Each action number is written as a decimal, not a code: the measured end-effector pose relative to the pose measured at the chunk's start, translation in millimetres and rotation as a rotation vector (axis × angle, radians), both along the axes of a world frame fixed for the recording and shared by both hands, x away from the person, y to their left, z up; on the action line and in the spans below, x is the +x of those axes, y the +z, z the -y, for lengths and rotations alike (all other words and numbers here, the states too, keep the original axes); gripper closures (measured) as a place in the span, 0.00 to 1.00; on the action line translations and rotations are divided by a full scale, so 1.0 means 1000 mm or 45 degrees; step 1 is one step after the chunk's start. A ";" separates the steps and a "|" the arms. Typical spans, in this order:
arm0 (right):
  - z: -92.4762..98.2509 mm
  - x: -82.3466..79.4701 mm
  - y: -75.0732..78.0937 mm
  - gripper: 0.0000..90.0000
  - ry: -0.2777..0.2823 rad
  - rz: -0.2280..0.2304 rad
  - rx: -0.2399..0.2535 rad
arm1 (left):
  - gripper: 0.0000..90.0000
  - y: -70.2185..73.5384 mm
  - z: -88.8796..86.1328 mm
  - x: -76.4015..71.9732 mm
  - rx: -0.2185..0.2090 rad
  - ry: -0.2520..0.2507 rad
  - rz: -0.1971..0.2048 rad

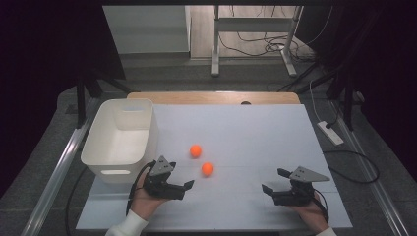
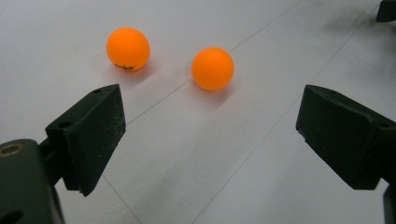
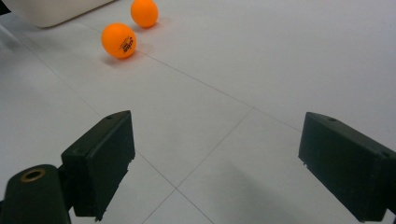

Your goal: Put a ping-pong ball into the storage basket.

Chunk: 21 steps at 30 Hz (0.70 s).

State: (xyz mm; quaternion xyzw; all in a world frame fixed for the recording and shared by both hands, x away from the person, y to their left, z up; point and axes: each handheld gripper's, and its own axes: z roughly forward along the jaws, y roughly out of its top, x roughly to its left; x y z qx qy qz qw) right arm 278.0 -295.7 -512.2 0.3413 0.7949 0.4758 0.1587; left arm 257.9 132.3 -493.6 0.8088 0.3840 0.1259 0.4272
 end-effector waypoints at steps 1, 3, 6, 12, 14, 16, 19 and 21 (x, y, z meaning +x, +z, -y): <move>0.000 0.000 0.000 0.12 0.000 0.000 0.000 | 0.10 0.000 0.000 0.000 0.000 0.000 0.000; 0.000 0.000 0.000 0.12 -0.001 0.000 0.000 | 0.10 0.001 0.001 0.002 0.002 0.002 -0.006; 0.000 0.000 0.000 0.12 -0.002 0.000 0.000 | 0.10 0.002 0.003 0.005 0.003 0.005 -0.010; 0.000 0.000 0.000 0.12 -0.002 0.000 -0.005 | 0.10 0.005 0.007 0.010 0.002 -0.005 -0.013; 0.000 0.000 0.000 0.12 -0.001 0.001 -0.001 | 0.10 0.006 0.008 0.011 0.003 -0.009 -0.014; 0.000 0.000 0.000 0.12 -0.002 0.000 0.000 | 0.10 0.007 0.010 0.013 0.002 -0.012 -0.019; 0.000 0.000 0.000 0.12 -0.003 0.000 0.001 | 0.10 0.008 0.011 0.015 0.005 -0.013 -0.021; 0.000 0.000 0.000 0.12 -0.002 0.002 0.001 | 0.10 0.008 0.012 0.017 0.007 -0.015 -0.023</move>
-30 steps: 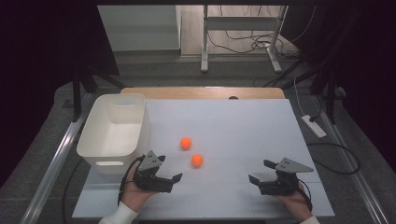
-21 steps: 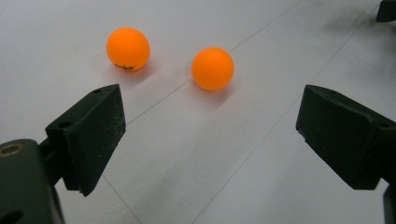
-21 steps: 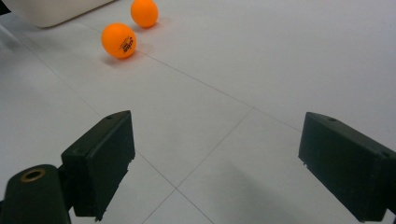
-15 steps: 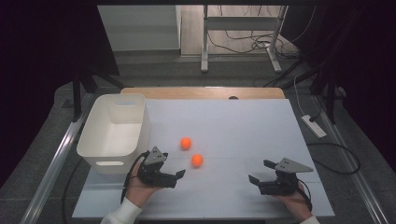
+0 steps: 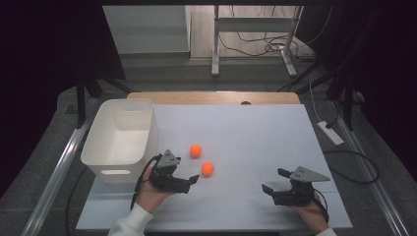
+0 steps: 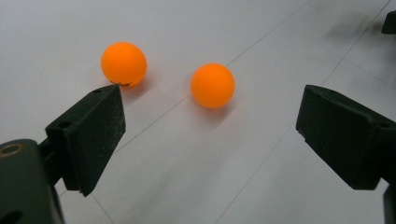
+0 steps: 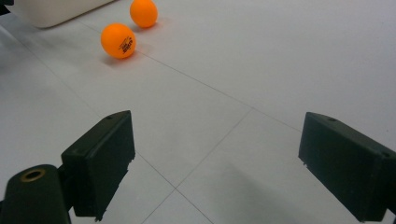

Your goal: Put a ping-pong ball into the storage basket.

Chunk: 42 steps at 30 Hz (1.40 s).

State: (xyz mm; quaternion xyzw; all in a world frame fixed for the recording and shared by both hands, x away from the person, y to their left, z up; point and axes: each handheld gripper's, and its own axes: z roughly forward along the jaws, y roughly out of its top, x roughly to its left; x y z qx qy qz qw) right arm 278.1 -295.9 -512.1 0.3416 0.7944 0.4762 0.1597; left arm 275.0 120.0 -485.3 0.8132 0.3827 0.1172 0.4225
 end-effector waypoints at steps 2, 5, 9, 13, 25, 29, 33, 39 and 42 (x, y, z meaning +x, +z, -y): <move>0.000 0.000 0.000 0.12 0.000 -0.002 -0.001 | 0.10 0.001 0.001 0.003 0.000 -0.001 0.000; 0.000 0.000 0.000 0.12 0.000 -0.002 -0.006 | 0.10 0.002 0.002 0.005 0.000 0.001 -0.004; 0.000 0.000 0.000 0.12 -0.001 -0.004 -0.004 | 0.10 0.003 0.005 0.010 0.005 0.000 -0.015; 0.000 0.000 0.000 0.12 -0.003 0.000 -0.004 | 0.10 0.003 0.007 0.013 0.010 0.002 -0.028; 0.000 0.000 0.000 0.12 0.001 0.000 -0.014 | 0.10 0.007 0.011 0.027 0.014 0.014 -0.028; 0.000 0.000 0.000 0.12 0.001 0.000 -0.014 | 0.10 0.004 0.013 0.034 -0.007 0.022 -0.060; -0.001 0.000 0.000 0.12 0.004 -0.002 -0.014 | 0.10 0.004 0.016 0.039 0.009 0.027 -0.064; 0.000 0.000 0.000 0.12 0.002 -0.001 -0.014 | 0.10 0.005 0.016 0.044 0.037 0.048 -0.051; 0.000 0.000 0.000 0.12 0.003 -0.002 -0.015 | 0.10 0.003 0.018 0.048 0.054 0.061 -0.051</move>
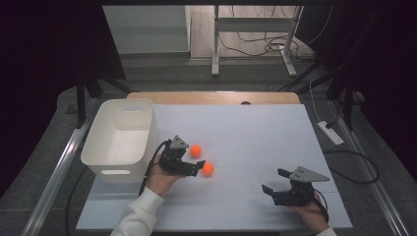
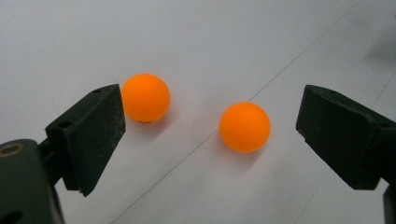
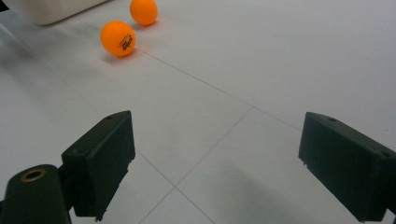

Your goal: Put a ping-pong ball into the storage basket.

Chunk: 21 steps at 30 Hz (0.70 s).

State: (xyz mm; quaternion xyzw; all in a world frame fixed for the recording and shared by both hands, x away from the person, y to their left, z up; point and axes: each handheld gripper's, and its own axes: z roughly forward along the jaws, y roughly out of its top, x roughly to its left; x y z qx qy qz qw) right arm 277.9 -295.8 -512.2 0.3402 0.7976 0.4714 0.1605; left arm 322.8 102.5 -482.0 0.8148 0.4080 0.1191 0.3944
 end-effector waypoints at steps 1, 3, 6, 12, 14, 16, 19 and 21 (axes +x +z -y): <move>0.000 0.000 0.000 0.12 0.000 0.000 0.000 | 0.10 0.000 0.000 0.001 0.005 0.000 -0.001; 0.000 0.000 0.000 0.12 0.000 0.000 0.000 | 0.10 -0.001 0.001 0.003 0.010 0.003 -0.004; 0.000 0.000 0.000 0.12 0.000 0.000 0.000 | 0.10 -0.003 0.001 0.007 0.009 0.008 -0.011; 0.000 0.000 0.000 0.12 0.000 -0.001 0.000 | 0.10 -0.008 0.000 0.015 0.016 0.023 -0.031; 0.000 0.000 0.000 0.12 0.000 -0.002 0.000 | 0.10 -0.009 0.000 0.017 0.019 0.026 -0.034; 0.000 0.000 0.000 0.12 0.000 -0.001 -0.001 | 0.10 -0.010 0.000 0.020 0.028 0.025 -0.044; 0.000 0.000 0.000 0.12 0.001 -0.002 -0.002 | 0.10 -0.009 0.001 0.023 0.017 0.031 -0.043; -0.001 0.001 0.000 0.12 0.000 -0.004 0.000 | 0.10 -0.009 0.003 0.025 0.021 0.031 -0.044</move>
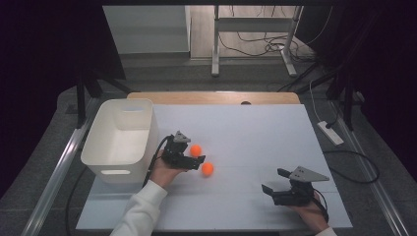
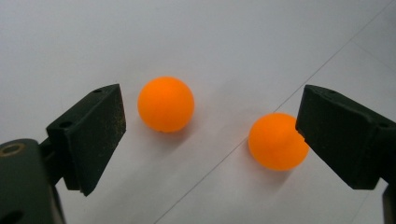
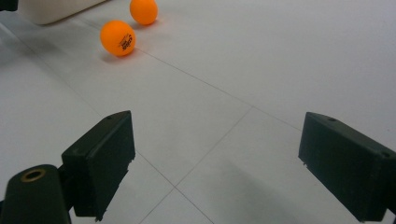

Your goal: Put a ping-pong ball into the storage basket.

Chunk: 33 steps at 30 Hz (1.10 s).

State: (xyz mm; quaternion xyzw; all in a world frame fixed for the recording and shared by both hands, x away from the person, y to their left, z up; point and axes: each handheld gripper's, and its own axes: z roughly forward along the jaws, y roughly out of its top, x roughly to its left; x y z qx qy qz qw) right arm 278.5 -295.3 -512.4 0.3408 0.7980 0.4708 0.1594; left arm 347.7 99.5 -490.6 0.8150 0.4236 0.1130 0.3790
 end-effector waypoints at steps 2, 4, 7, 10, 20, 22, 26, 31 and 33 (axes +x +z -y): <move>0.000 0.000 0.000 0.12 0.002 -0.001 0.000 | 0.10 -0.001 0.001 0.003 0.006 0.000 -0.006; 0.000 0.000 0.000 0.12 0.004 0.001 0.001 | 0.10 -0.001 0.002 0.004 0.008 0.001 -0.011; 0.000 0.000 0.000 0.12 0.005 0.002 0.002 | 0.11 -0.002 0.004 0.008 0.018 -0.002 -0.015; 0.000 0.000 0.000 0.12 0.006 0.003 0.002 | 0.11 -0.006 0.004 0.014 0.028 0.002 -0.038; 0.000 0.000 0.000 0.12 0.006 -0.001 -0.002 | 0.11 -0.013 0.003 0.025 0.048 0.024 -0.063; 0.000 0.000 0.000 0.12 0.008 0.001 -0.001 | 0.11 -0.015 0.003 0.027 0.048 0.028 -0.073; 0.000 0.000 0.000 0.12 0.008 0.007 0.005 | 0.11 -0.019 0.003 0.030 0.049 0.032 -0.085; 0.000 0.000 0.000 0.12 0.011 0.007 0.006 | 0.13 -0.021 0.003 0.033 0.051 0.044 -0.090; 0.000 0.000 0.000 0.12 0.010 0.007 0.006 | 0.13 -0.023 0.003 0.034 0.057 0.048 -0.099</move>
